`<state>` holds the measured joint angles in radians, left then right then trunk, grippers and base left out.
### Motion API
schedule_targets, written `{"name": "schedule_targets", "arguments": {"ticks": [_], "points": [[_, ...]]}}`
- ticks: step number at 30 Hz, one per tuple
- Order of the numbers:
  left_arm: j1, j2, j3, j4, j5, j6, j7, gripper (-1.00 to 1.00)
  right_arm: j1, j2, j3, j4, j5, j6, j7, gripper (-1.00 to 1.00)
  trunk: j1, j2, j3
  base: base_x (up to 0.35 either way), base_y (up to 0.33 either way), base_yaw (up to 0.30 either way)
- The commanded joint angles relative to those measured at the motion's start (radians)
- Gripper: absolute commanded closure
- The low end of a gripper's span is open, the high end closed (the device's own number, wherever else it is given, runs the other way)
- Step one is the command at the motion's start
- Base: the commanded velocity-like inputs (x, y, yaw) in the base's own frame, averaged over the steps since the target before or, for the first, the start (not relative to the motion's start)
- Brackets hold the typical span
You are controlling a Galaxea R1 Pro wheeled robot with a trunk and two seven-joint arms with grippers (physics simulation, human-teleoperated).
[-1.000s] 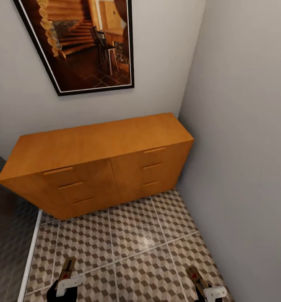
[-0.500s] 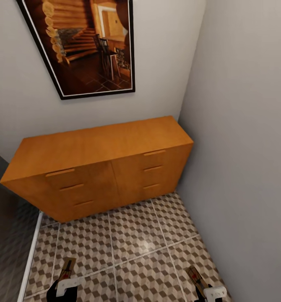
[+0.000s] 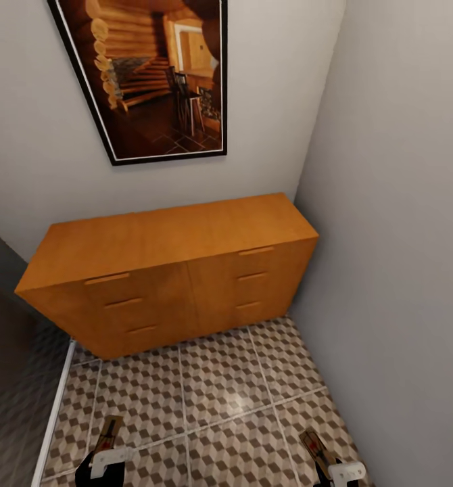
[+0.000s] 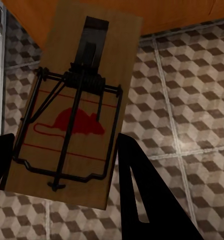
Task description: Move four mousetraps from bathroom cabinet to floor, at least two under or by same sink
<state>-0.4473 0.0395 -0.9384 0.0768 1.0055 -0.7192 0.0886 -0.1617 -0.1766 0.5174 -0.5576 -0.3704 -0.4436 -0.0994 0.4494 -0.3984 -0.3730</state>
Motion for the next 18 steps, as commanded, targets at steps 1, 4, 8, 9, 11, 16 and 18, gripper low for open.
{"name": "schedule_targets", "arguments": {"ticks": [1,4,8,9,11,16,18], "points": [[-0.001,0.0,-0.006,0.001,-0.008,-0.002,0.013,1.0,-0.001,-0.001,0.009,-0.001,-0.004,-0.003,-0.011,1.0,0.001,-0.002,0.0,0.0,0.0,0.092],[-0.001,-0.001,-0.006,0.001,-0.008,-0.002,0.013,1.0,-0.001,-0.001,0.009,-0.001,-0.004,-0.003,-0.011,1.0,0.001,-0.002,0.005,0.0,0.0,0.091],[-0.001,-0.001,-0.006,0.001,-0.008,-0.002,0.013,1.0,-0.001,-0.001,0.009,-0.001,-0.004,-0.003,-0.011,1.0,0.001,-0.002,0.011,0.0,0.0,0.092],[-0.001,-0.001,-0.006,0.001,-0.008,-0.002,0.013,1.0,-0.001,-0.001,0.009,-0.001,-0.004,-0.003,-0.011,1.0,0.001,-0.002,0.013,0.0,0.0,0.091],[-0.001,0.0,-0.006,0.001,-0.008,-0.002,0.013,1.0,-0.001,-0.001,0.009,-0.001,-0.004,-0.003,-0.011,1.0,0.001,-0.002,0.016,0.0,0.0,0.092],[-0.001,-0.001,-0.006,0.001,-0.008,-0.002,0.013,1.0,-0.001,-0.001,0.009,-0.001,-0.004,-0.003,-0.011,1.0,0.001,-0.002,0.024,0.0,0.0,0.091],[-0.001,0.0,-0.006,0.002,-0.008,-0.002,0.013,1.0,-0.001,-0.001,0.009,-0.001,-0.004,-0.003,-0.011,1.0,0.001,-0.002,0.027,0.0,0.0,0.091]]}}
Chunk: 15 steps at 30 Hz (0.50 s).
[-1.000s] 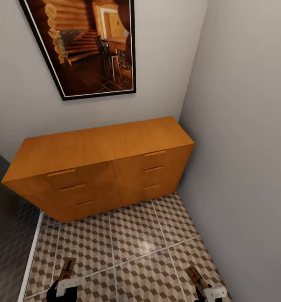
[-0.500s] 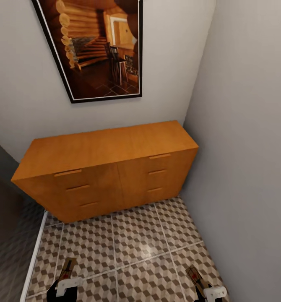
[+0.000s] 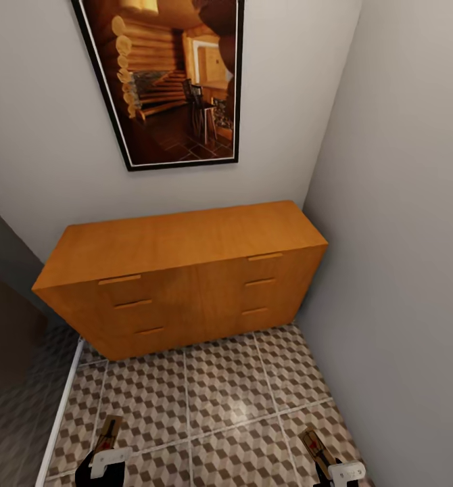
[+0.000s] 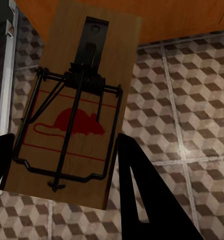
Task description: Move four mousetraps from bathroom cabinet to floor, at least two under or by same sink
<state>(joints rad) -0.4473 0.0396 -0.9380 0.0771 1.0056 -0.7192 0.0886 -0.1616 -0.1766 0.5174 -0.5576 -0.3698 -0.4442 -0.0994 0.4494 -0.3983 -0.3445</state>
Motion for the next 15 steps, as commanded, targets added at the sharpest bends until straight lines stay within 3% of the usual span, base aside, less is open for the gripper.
{"name": "schedule_targets", "arguments": {"ticks": [1,15], "points": [[-0.001,-0.001,-0.006,0.001,-0.009,-0.002,0.013,1.0,-0.001,-0.001,0.009,-0.001,-0.004,-0.003,-0.011,1.0,0.001,-0.002,0.0,0.0,0.0,0.091],[-0.001,-0.001,-0.007,0.001,-0.009,-0.001,0.013,1.0,-0.001,0.0,0.009,0.001,-0.003,-0.002,-0.011,1.0,0.001,-0.002,0.022,0.0,0.0,0.092]]}}
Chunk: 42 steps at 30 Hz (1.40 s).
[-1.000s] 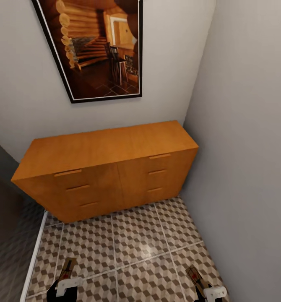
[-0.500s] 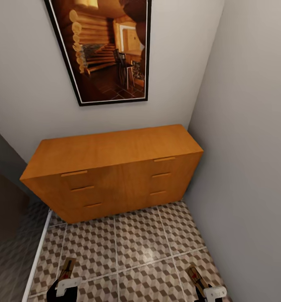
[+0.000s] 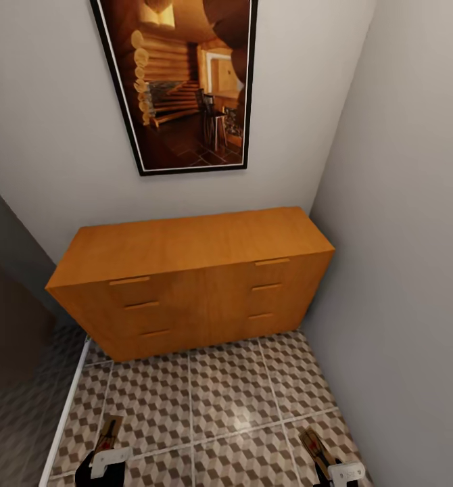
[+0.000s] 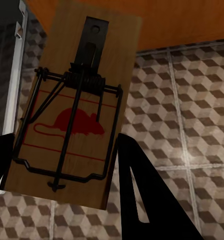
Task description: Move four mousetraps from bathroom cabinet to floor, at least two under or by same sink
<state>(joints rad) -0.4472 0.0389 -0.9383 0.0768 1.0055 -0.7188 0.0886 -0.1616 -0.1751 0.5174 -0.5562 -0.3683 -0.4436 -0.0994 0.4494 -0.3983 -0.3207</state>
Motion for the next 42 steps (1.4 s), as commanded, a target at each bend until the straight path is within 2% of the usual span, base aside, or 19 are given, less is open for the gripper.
{"name": "schedule_targets", "arguments": {"ticks": [1,42], "points": [[-0.001,-0.001,-0.006,0.001,-0.008,-0.002,0.013,1.0,-0.001,-0.001,0.009,-0.001,-0.004,-0.003,-0.011,1.0,0.001,-0.002,0.0,0.0,0.0,0.092],[-0.001,-0.001,-0.007,0.001,-0.008,-0.001,0.013,1.0,-0.001,0.0,0.009,-0.001,-0.004,-0.003,-0.011,1.0,0.001,-0.002,0.065,0.0,0.0,0.092]]}}
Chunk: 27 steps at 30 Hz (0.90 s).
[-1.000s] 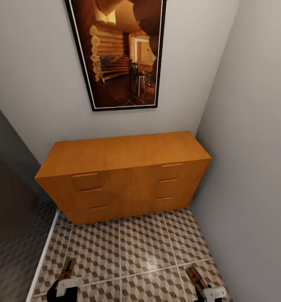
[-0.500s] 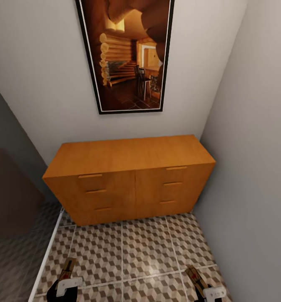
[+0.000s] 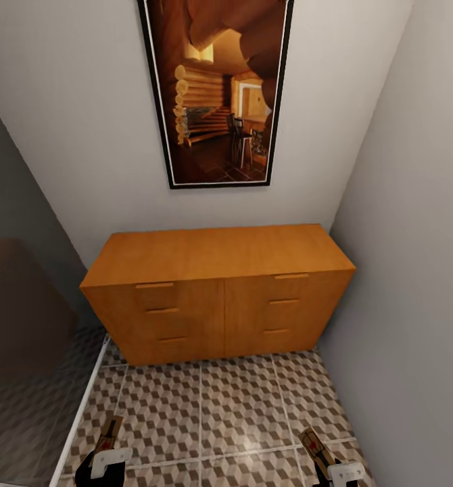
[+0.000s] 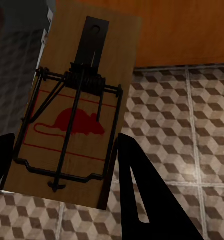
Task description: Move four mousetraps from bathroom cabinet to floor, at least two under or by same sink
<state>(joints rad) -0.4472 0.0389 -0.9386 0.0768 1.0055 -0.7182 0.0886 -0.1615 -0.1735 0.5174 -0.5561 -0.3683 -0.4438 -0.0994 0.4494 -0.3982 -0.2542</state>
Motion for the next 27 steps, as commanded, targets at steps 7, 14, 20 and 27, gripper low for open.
{"name": "schedule_targets", "arguments": {"ticks": [7,14,20,27], "points": [[-0.001,-0.001,-0.006,0.001,-0.008,-0.001,0.013,1.0,-0.001,-0.001,0.009,-0.001,-0.004,-0.003,-0.011,1.0,0.001,-0.002,0.009,0.0,0.0,0.091],[-0.001,-0.001,-0.006,0.001,-0.008,-0.001,0.013,1.0,-0.001,-0.001,0.009,-0.001,-0.004,-0.003,-0.011,1.0,0.001,-0.002,0.02,0.0,0.0,0.091],[-0.001,-0.001,-0.006,0.001,-0.008,-0.002,0.013,1.0,-0.001,-0.001,0.009,-0.001,-0.004,-0.003,-0.011,1.0,0.001,-0.002,0.03,0.0,0.0,0.091],[-0.001,-0.001,-0.006,0.001,-0.008,-0.001,0.013,1.0,-0.001,-0.001,0.009,-0.001,-0.004,-0.003,-0.011,1.0,0.001,-0.002,0.041,0.0,0.0,0.091]]}}
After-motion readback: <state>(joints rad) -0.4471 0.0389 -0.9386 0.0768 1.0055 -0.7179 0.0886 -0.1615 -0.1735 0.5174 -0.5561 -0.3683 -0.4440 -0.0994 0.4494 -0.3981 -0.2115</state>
